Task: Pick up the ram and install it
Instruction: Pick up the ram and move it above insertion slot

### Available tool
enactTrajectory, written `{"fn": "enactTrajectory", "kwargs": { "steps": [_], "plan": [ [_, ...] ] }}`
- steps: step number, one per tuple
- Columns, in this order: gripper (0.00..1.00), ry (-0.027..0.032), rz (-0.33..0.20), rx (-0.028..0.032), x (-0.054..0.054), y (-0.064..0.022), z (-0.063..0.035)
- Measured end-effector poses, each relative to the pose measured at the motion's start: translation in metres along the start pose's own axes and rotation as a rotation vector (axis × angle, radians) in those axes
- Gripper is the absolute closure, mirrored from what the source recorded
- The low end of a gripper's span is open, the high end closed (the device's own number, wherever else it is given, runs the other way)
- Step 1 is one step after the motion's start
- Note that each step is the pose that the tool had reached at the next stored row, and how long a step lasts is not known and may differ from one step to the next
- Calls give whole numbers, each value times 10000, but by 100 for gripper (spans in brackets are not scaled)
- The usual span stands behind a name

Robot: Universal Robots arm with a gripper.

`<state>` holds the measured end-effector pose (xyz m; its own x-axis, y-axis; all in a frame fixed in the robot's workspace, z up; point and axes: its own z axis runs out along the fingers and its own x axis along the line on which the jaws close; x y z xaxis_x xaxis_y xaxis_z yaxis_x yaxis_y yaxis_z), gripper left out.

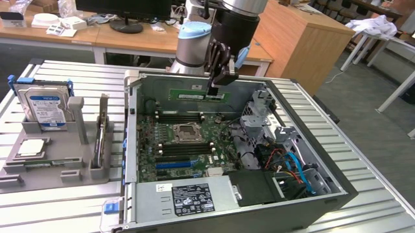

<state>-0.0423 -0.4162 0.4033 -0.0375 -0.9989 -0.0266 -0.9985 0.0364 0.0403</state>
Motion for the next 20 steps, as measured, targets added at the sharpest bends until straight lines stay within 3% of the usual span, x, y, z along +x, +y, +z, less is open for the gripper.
{"fn": "enactTrajectory", "kwargs": {
  "steps": [20],
  "plan": [
    [88,1,-1,0,4,-6,157]
  ]
}}
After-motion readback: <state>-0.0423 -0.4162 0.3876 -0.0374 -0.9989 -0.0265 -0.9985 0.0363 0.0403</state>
